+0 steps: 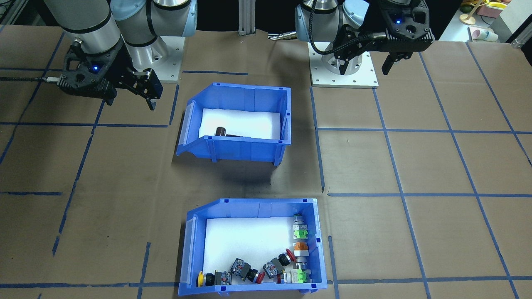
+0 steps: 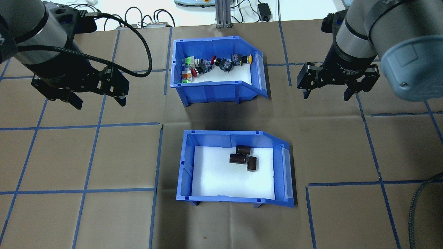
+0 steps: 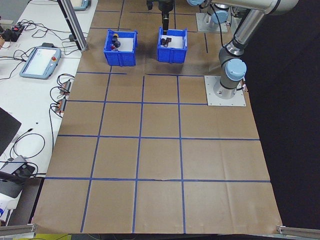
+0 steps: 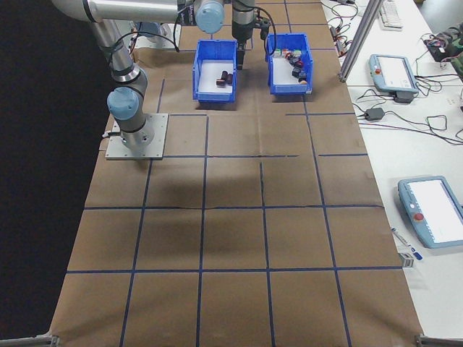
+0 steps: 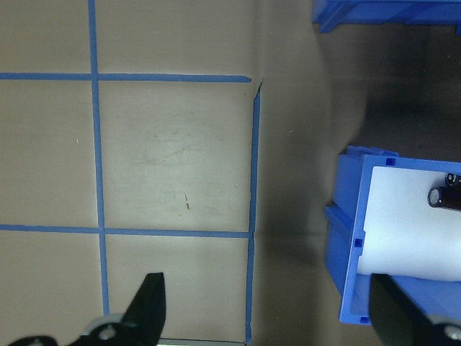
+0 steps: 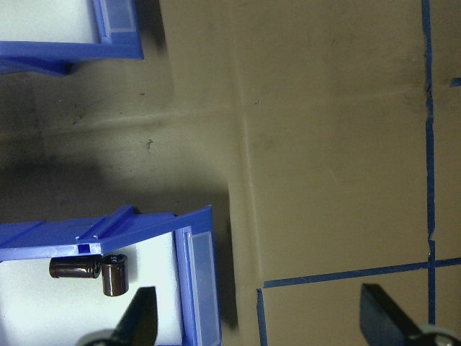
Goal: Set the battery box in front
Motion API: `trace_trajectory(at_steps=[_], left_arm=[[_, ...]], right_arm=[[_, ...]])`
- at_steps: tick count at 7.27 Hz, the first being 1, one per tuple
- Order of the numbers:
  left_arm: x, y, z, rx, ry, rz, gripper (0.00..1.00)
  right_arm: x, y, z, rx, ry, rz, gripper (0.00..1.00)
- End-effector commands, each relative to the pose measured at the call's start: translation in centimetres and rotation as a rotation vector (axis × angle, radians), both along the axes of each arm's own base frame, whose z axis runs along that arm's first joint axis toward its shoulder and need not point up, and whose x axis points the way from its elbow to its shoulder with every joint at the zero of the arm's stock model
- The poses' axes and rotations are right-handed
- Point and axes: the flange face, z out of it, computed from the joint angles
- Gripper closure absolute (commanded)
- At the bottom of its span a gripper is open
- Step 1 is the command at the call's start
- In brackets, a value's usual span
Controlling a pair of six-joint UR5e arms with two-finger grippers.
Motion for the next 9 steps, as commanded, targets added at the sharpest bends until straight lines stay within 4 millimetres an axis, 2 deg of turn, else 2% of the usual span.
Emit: trace_trajectory(at_steps=[1, 6, 7, 9], left_arm=[[0.0, 0.0, 0.0, 0.000, -0.002, -0.002, 0.00], [-0.2, -0.3, -0.5, 0.012, 0.011, 0.004, 0.00], [-0.2, -1.2, -1.4, 0.026, 0.011, 0.005, 0.00], [-0.1, -1.8, -2.9, 0.057, 0.004, -0.002, 0.00]], right_arm=[[0.0, -0.1, -0.2, 0.004, 0.000, 0.002, 0.00], [-0.2, -0.1, 0.1, -0.004, 0.003, 0.005, 0.00], [-0.3, -0.5, 0.8, -0.019, 0.008, 0.011, 0.00], [-0.4, -4.1, 1.2, -0.009, 0.018, 0.058, 0.00]])
